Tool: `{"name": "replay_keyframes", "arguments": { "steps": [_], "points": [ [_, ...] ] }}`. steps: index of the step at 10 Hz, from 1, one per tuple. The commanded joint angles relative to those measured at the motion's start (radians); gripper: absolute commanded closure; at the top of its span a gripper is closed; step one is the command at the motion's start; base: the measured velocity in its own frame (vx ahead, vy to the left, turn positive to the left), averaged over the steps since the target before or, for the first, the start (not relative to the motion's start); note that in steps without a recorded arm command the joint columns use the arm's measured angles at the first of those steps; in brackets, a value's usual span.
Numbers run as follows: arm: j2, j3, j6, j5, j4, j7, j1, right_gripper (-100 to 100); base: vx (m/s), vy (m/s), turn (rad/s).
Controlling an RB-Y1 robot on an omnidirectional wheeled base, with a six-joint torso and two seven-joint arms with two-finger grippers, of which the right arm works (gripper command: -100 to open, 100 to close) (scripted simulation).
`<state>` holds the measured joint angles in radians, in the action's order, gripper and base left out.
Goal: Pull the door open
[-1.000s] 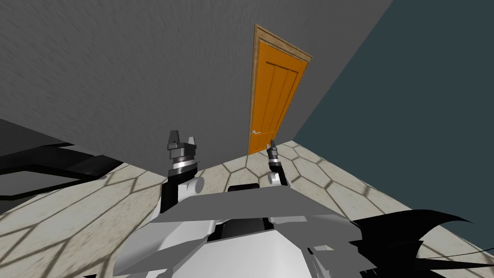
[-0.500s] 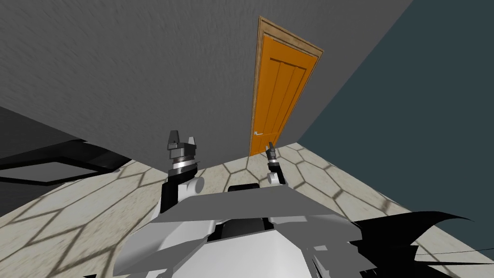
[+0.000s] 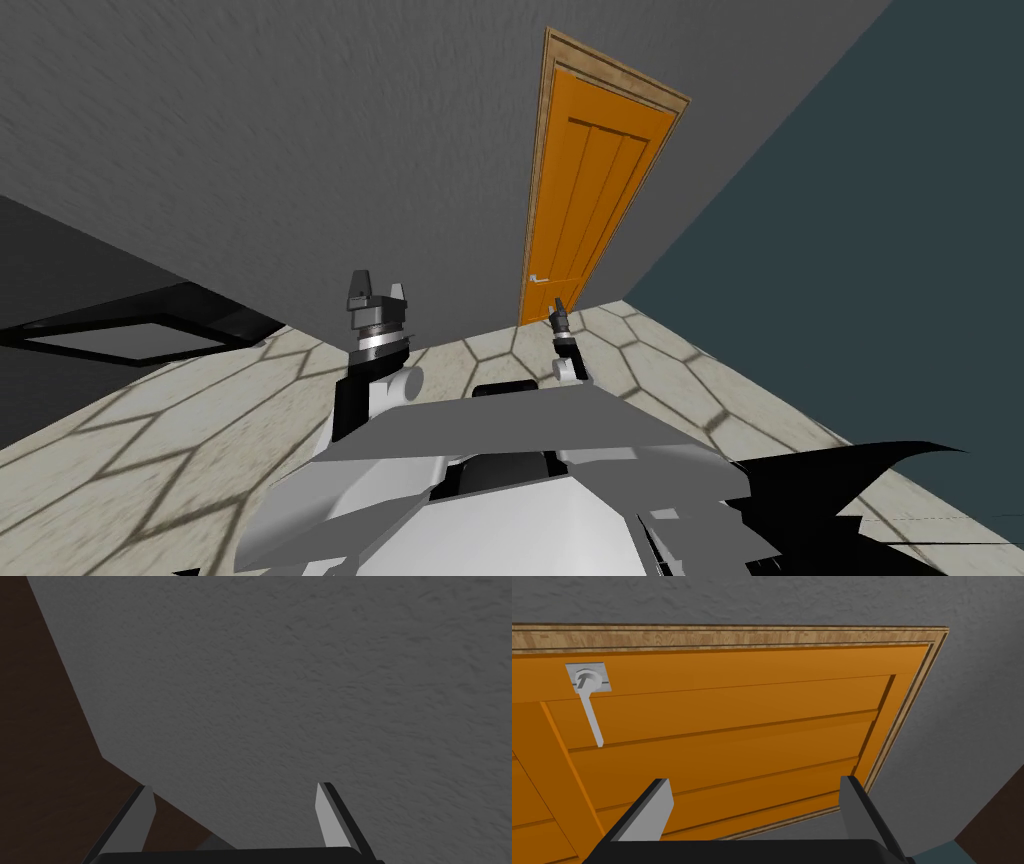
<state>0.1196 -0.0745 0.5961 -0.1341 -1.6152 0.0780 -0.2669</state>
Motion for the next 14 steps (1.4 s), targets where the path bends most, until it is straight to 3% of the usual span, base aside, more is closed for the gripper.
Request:
{"name": "replay_keyframes", "arguments": {
  "steps": [1,2,8,9,13,14],
  "points": [
    [0.011,0.0,0.014,-0.015,0.05,-0.005,0.018,-100,0.071,-0.074,0.146],
    [0.011,0.0,0.014,-0.015,0.054,-0.005,0.018,-100,0.048,-0.058,0.038],
    [0.038,-0.006,0.059,-0.067,0.243,-0.018,0.088,-100,0.068,-0.073,0.122],
    [0.038,-0.006,0.059,-0.067,0.248,-0.018,0.088,-100,0.056,-0.066,0.043],
    [0.054,-0.01,0.089,-0.101,0.367,-0.025,0.132,-100,0.062,-0.073,0.112],
    [0.054,-0.01,0.089,-0.101,0.374,-0.025,0.132,-100,0.054,-0.059,0.047]
  ]
}}
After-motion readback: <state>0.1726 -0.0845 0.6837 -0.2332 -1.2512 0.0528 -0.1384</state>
